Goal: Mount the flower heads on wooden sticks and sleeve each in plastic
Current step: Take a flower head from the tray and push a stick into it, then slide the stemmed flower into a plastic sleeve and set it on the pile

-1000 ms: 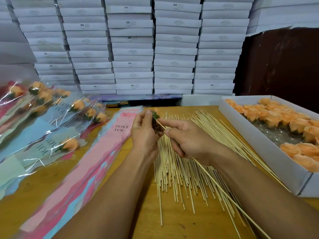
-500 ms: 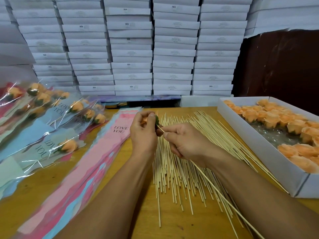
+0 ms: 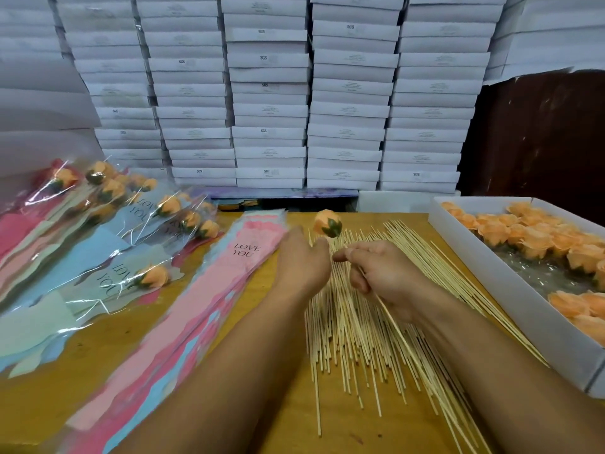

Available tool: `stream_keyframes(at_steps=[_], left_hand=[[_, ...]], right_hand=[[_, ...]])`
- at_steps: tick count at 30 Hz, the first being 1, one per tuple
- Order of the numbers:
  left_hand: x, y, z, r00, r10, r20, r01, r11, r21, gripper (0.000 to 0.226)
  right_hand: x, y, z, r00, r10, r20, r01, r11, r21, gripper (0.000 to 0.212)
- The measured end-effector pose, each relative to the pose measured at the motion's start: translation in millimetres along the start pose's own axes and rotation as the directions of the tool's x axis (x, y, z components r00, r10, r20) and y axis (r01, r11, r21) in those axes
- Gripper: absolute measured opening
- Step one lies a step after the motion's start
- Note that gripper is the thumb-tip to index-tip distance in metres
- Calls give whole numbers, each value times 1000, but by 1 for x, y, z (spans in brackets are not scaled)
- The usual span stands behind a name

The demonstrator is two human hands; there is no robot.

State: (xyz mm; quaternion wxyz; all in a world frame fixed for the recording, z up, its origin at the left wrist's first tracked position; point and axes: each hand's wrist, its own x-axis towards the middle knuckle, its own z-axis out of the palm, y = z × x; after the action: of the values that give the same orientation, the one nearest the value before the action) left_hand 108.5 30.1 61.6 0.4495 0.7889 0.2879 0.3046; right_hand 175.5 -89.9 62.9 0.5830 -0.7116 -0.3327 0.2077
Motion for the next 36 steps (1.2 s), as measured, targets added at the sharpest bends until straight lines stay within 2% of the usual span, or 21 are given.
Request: stream_keyframes(at_steps=[3, 6, 9, 12, 15, 20, 24, 27, 31, 33, 36], left_hand=[[21, 7, -26, 984, 114, 134, -158, 910, 384, 20], [51, -8, -61, 973, 148, 177, -227, 754, 617, 24], [75, -42, -86, 963, 132, 233, -264, 614, 744, 30], [84, -78, -97, 944, 39, 327, -298, 524, 798, 43], [83, -100, -99, 928, -10, 371, -313, 517, 797, 38], [73, -106, -97, 951, 98, 292, -298, 533, 792, 32], [70, -95, -95, 971, 96, 218, -238, 449, 861, 22], [65, -84, -93, 973, 101, 208, -231, 395, 889, 21], [47, -58, -92, 963, 141, 228, -266, 407, 874, 24], [32, -43, -91, 953, 165, 255, -301, 405, 863, 23], [3, -21, -87, 935, 252, 248, -331, 375, 866, 17]], right_hand=[[5, 4, -4, 998, 37, -42, -36, 999, 19, 26], [7, 6, -6, 997, 66, -37, -66, 998, 7, 26], [7, 7, -7, 997, 77, -31, -77, 997, -3, 26], [6, 7, -5, 997, 79, -26, -79, 996, -28, 26], [7, 9, -3, 997, 76, -31, -78, 996, -42, 27], [7, 10, -4, 997, 75, -31, -76, 996, -52, 27], [7, 9, -4, 997, 77, -26, -78, 996, -51, 27], [7, 8, -3, 995, 94, -32, -94, 996, -7, 26], [5, 3, -2, 985, 175, 0, -174, 975, 137, 25], [3, 2, -2, 982, 190, 18, -191, 972, 139, 27], [3, 3, -3, 984, 178, 0, -178, 983, 41, 31]])
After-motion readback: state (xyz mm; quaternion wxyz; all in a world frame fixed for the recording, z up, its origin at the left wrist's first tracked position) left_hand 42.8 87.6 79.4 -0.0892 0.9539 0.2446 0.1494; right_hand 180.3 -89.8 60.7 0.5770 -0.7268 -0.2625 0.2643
